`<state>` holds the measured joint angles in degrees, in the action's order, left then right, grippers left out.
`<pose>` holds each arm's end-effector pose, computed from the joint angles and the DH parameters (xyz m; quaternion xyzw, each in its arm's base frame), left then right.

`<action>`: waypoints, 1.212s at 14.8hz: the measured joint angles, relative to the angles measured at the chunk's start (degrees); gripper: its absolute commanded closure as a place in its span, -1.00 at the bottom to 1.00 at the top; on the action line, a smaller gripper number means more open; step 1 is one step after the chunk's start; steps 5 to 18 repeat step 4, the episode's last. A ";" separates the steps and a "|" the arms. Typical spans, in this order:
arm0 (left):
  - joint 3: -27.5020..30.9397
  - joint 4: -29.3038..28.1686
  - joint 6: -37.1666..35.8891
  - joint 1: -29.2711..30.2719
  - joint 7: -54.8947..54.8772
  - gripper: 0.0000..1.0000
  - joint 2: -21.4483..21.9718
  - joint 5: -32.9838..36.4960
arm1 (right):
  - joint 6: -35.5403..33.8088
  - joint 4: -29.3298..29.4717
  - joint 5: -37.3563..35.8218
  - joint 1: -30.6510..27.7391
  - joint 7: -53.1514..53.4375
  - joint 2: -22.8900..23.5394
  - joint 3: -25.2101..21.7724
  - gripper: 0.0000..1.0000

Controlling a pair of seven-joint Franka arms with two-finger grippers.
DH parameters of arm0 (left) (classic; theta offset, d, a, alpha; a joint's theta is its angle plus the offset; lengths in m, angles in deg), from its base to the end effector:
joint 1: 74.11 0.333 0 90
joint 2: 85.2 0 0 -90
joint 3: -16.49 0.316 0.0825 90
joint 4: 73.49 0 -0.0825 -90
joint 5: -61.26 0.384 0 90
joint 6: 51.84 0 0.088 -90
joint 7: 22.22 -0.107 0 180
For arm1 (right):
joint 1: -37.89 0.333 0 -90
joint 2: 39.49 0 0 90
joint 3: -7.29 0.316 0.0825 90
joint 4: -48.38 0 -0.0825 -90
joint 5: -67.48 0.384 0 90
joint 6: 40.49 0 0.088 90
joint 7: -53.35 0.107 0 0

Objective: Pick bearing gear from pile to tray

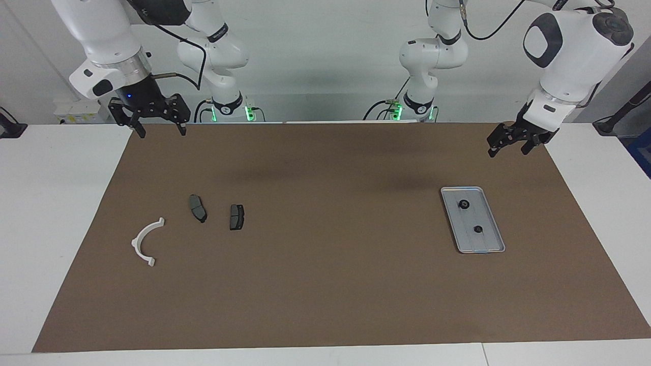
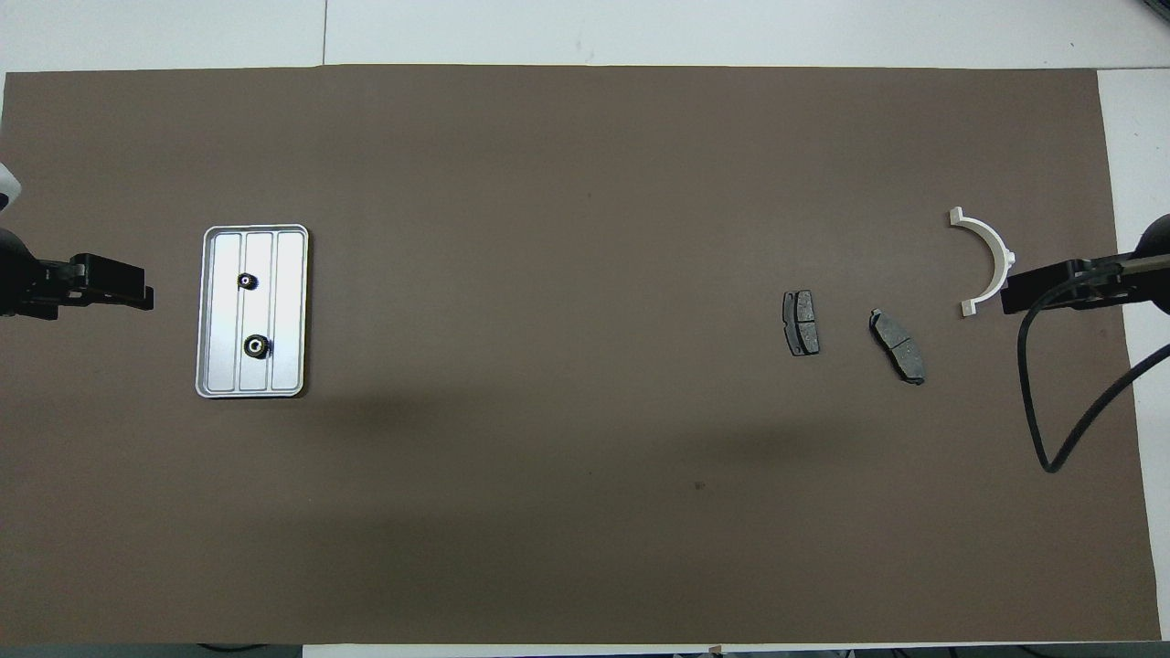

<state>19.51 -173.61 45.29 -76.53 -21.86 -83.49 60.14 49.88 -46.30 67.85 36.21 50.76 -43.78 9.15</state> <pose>0.5506 0.0043 0.5678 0.9998 0.0097 -0.0112 0.0105 0.5312 0.0030 0.6271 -0.9997 -0.0241 0.0002 0.0020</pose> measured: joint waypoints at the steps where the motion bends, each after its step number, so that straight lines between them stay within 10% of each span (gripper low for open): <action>1: 0.00 0.04 0.00 0.00 0.00 -1.00 0.00 0.00 | 0.00 0.00 0.00 0.00 0.00 0.00 0.00 -1.00; 18: 0.00 0.08 -0.19 0.00 0.00 -1.00 0.00 0.00 | 0.00 0.00 0.00 0.00 0.00 0.00 0.00 -1.00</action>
